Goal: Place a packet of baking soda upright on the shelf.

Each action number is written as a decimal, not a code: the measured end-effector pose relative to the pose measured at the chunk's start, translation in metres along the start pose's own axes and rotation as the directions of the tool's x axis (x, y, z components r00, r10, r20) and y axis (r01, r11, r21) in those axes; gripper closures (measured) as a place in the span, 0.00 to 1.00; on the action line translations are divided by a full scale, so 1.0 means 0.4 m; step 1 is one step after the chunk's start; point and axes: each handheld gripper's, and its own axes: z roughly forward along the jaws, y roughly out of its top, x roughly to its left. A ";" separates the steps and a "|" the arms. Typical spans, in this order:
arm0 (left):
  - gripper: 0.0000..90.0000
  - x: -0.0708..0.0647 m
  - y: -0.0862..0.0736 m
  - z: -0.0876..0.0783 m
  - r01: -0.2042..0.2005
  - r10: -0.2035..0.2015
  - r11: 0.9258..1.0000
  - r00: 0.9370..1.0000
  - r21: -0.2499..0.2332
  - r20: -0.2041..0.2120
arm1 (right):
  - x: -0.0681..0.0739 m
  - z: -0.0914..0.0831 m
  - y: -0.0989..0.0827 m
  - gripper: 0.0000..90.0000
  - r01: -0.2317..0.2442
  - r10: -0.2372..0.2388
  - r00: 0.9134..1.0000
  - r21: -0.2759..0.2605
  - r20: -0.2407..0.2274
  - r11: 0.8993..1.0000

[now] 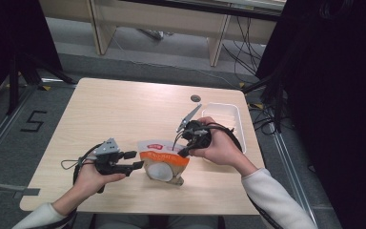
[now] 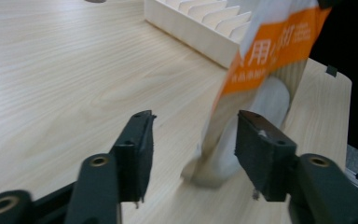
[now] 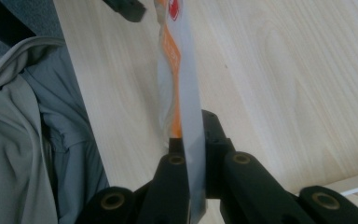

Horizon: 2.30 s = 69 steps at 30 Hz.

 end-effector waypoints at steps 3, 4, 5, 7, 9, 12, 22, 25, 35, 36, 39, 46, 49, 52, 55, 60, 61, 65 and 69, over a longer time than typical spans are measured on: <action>0.45 -0.013 -0.025 -0.029 -0.012 0.012 1.000 1.000 0.010 -0.023 | -0.003 -0.012 0.014 1.00 0.011 -0.011 1.000 0.010 0.001 1.000; 0.44 -0.017 -0.033 -0.039 -0.018 0.019 1.000 0.999 0.017 -0.031 | -0.005 -0.016 0.019 1.00 0.027 -0.027 1.000 0.013 0.000 1.000; 0.43 -0.019 -0.038 -0.046 -0.018 0.019 1.000 0.999 0.018 -0.033 | -0.003 -0.021 0.024 1.00 0.012 -0.012 1.000 0.019 0.005 1.000; 0.42 -0.022 -0.046 -0.061 -0.016 0.017 1.000 0.999 0.017 -0.048 | -0.005 -0.028 0.032 1.00 0.032 -0.032 0.999 0.013 0.010 0.999; 0.40 -0.019 -0.050 -0.074 -0.022 0.023 1.000 0.998 0.011 -0.063 | -0.008 -0.036 0.040 1.00 0.040 -0.040 0.999 0.019 0.012 0.999; 0.39 -0.012 -0.053 -0.079 -0.022 0.023 1.000 0.997 0.009 -0.076 | -0.013 -0.044 0.047 1.00 0.042 -0.043 0.999 0.021 0.019 0.999; 0.35 -0.007 -0.059 -0.069 -0.019 0.021 1.000 0.996 0.018 -0.082 | -0.026 -0.090 0.054 1.00 0.023 -0.024 0.999 0.016 0.045 1.000; 0.35 -0.007 -0.061 -0.069 0.000 0.002 1.000 0.996 0.017 -0.088 | -0.025 -0.106 0.055 1.00 0.000 -0.002 0.998 0.023 0.061 1.000; 0.36 -0.009 -0.065 -0.069 0.010 -0.009 1.000 0.997 0.018 -0.082 | -0.032 -0.151 0.063 1.00 -0.002 0.001 0.996 0.013 0.086 1.000; 0.36 -0.008 -0.065 -0.070 0.005 -0.004 1.000 0.997 0.019 -0.081 | -0.034 -0.154 0.063 1.00 0.002 -0.003 0.996 0.012 0.085 1.000; 0.36 -0.005 -0.066 -0.073 -0.013 0.015 1.000 0.996 0.020 -0.089 | -0.038 -0.162 0.065 1.00 0.005 -0.006 0.996 0.015 0.087 1.000; 0.36 -0.007 -0.069 -0.076 0.003 -0.001 1.000 0.996 0.020 -0.094 | -0.047 -0.179 0.070 1.00 0.020 -0.022 0.996 0.026 0.087 0.999; 0.36 -0.006 -0.070 -0.076 0.005 -0.003 1.000 0.995 0.021 -0.096 | -0.049 -0.187 0.071 1.00 0.024 -0.026 0.995 0.021 0.092 0.999; 0.36 -0.006 -0.070 -0.077 0.005 -0.003 1.000 0.995 0.020 -0.097 | -0.052 -0.195 0.070 1.00 0.012 -0.014 0.994 0.019 0.107 1.000; 0.36 -0.004 -0.070 -0.077 -0.004 0.006 1.000 0.995 0.021 -0.096 | -0.059 -0.203 0.069 1.00 0.025 -0.027 0.994 0.019 0.105 1.000; 0.36 -0.005 -0.070 -0.076 0.005 -0.003 1.000 0.996 0.020 -0.093 | -0.068 -0.217 0.063 1.00 0.012 -0.014 0.993 0.018 0.117 1.000; 0.36 -0.005 -0.071 -0.076 0.005 -0.004 1.000 0.996 0.019 -0.093 | -0.070 -0.219 0.062 1.00 0.010 -0.011 0.993 0.013 0.121 1.000; 0.35 -0.005 -0.070 -0.076 0.008 -0.006 1.000 0.996 0.020 -0.094 | -0.078 -0.226 0.057 1.00 0.011 -0.012 0.992 0.009 0.126 1.000; 0.35 -0.003 -0.069 -0.076 0.004 -0.002 1.000 0.995 0.020 -0.096 | -0.084 -0.230 0.053 1.00 -0.002 0.001 0.992 0.012 0.123 1.000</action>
